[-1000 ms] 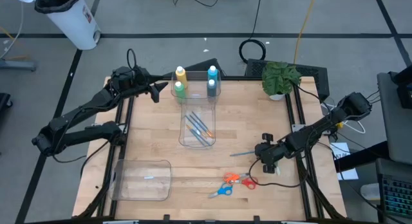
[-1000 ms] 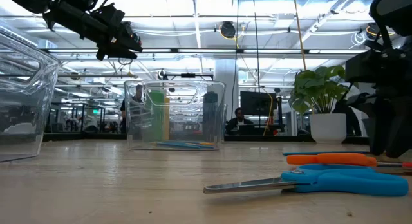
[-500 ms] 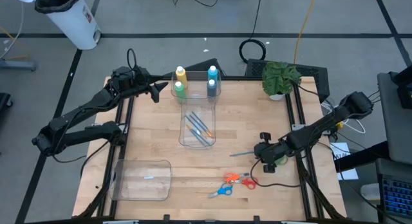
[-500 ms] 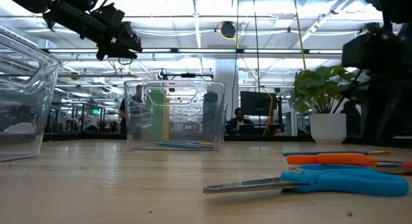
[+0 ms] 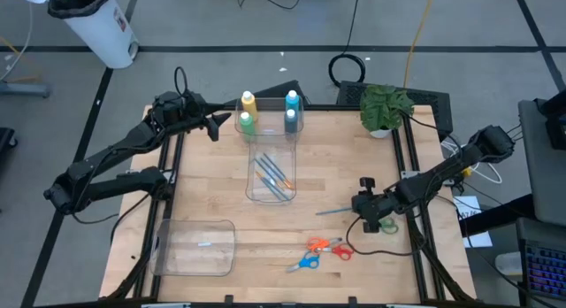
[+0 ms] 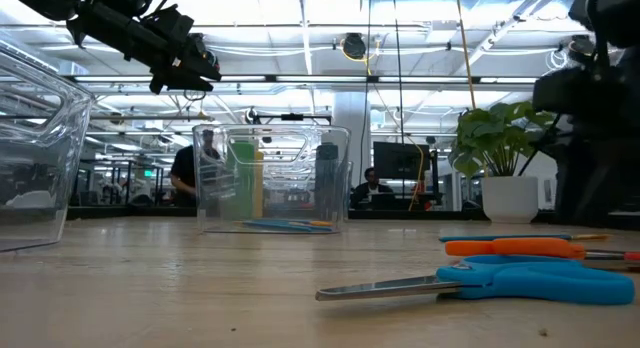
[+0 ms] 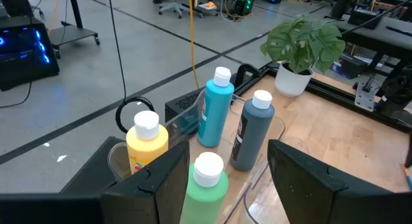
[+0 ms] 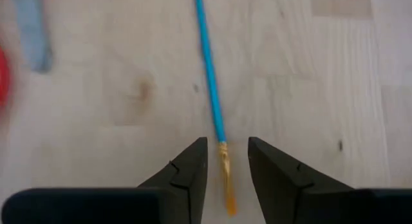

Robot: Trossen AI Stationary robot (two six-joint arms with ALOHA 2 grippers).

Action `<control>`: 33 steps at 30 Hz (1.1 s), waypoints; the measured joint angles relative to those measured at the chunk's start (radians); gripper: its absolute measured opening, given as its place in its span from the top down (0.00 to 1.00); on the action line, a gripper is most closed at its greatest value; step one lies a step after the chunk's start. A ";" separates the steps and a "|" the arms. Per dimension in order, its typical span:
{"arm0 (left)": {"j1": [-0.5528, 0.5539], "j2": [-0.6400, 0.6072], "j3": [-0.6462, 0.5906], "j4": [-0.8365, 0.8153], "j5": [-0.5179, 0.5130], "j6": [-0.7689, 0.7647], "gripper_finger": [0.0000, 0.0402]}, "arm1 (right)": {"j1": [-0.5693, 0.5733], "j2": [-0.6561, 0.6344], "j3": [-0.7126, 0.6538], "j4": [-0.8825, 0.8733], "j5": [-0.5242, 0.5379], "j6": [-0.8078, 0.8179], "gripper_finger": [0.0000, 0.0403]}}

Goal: Pick & Place Paint Supplies
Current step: Put the blue paintbrush into the middle transparent bin

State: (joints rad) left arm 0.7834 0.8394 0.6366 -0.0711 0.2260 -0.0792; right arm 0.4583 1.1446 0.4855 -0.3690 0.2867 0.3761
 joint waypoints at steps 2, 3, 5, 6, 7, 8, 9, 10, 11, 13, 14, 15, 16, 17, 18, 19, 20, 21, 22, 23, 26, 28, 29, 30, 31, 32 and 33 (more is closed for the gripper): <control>0.000 0.000 0.000 0.000 0.000 0.000 0.47 | -0.007 0.000 -0.021 0.001 0.000 0.004 0.75; 0.000 0.000 0.000 0.000 0.000 0.000 0.47 | -0.008 0.000 -0.035 0.005 0.000 0.005 0.75; 0.000 0.000 0.000 0.000 0.000 0.000 0.47 | -0.009 -0.001 -0.064 0.026 -0.001 0.020 0.75; 0.000 0.000 0.000 0.000 0.000 0.000 0.47 | -0.010 -0.003 -0.079 0.044 -0.001 0.029 0.75; 0.000 0.000 0.000 0.000 0.000 0.000 0.47 | -0.009 -0.004 -0.095 0.063 -0.005 0.034 0.75; 0.000 0.000 0.000 0.000 0.000 0.000 0.47 | -0.010 -0.006 -0.110 0.082 -0.013 0.036 0.75; 0.000 0.000 0.000 0.000 0.000 0.000 0.47 | -0.010 -0.006 -0.123 0.094 -0.024 0.036 0.75; 0.000 0.000 0.000 0.000 0.000 0.000 0.47 | -0.010 -0.006 -0.134 0.101 -0.030 0.044 0.75; 0.000 0.000 0.000 0.000 0.000 0.000 0.47 | -0.010 -0.005 -0.141 0.106 -0.034 0.058 0.75; 0.000 0.000 0.000 0.000 0.000 0.000 0.47 | -0.010 -0.005 -0.147 0.108 -0.039 0.069 0.77; 0.000 0.000 0.000 0.000 0.000 0.000 0.47 | -0.010 -0.005 -0.149 0.108 -0.041 0.068 0.79; 0.000 0.000 0.000 0.000 0.000 0.000 0.47 | -0.010 -0.004 -0.149 0.107 -0.043 0.064 0.80; 0.000 0.000 0.000 0.000 0.000 0.000 0.47 | -0.010 -0.004 -0.149 0.109 -0.046 0.058 0.82; 0.000 0.000 0.000 0.000 0.000 0.000 0.47 | -0.010 -0.004 -0.150 0.109 -0.048 0.054 0.84; 0.000 0.000 0.000 0.000 0.000 0.000 0.47 | -0.010 -0.004 -0.150 0.108 -0.049 0.049 0.86; 0.000 0.000 0.000 0.000 0.000 0.000 0.47 | -0.010 -0.003 -0.150 0.108 -0.051 0.048 0.89; 0.000 0.000 0.000 0.000 0.000 0.000 0.47 | -0.010 -0.003 -0.150 0.108 -0.052 0.045 0.91; 0.000 0.000 0.000 0.000 0.000 0.000 0.47 | -0.010 -0.003 -0.150 0.108 -0.054 0.043 0.93; 0.000 0.000 0.000 0.000 0.000 0.000 0.47 | -0.010 -0.003 -0.150 0.108 -0.055 0.038 0.96; 0.000 0.000 0.000 0.000 0.000 0.000 0.47 | -0.010 -0.002 -0.150 0.107 -0.056 0.030 0.98; 0.000 0.000 0.000 0.000 0.000 0.000 0.47 | -0.010 -0.002 -0.151 0.105 -0.054 0.020 0.98; 0.000 0.000 0.000 0.000 0.000 0.000 0.47 | -0.010 -0.002 -0.151 0.105 -0.054 0.019 0.99; 0.000 0.000 0.000 0.000 0.000 0.000 0.47 | -0.010 -0.002 -0.151 0.105 -0.054 0.016 0.99; 0.000 0.000 0.000 0.000 0.000 0.000 0.47 | -0.010 -0.002 -0.151 0.105 -0.054 0.009 0.99; 0.000 0.000 0.000 0.000 0.000 0.000 0.47 | -0.010 -0.002 -0.151 0.108 -0.054 0.006 0.99; 0.000 0.000 0.000 0.000 0.000 0.000 0.47 | -0.010 -0.003 -0.150 0.112 -0.053 0.006 0.99; 0.000 0.000 0.000 0.000 0.000 0.000 0.47 | -0.010 -0.006 -0.146 0.113 -0.053 0.007 0.99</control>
State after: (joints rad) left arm 0.7837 0.8394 0.6369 -0.0711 0.2260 -0.0792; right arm 0.4484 1.1383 0.3398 -0.2563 0.2337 0.3829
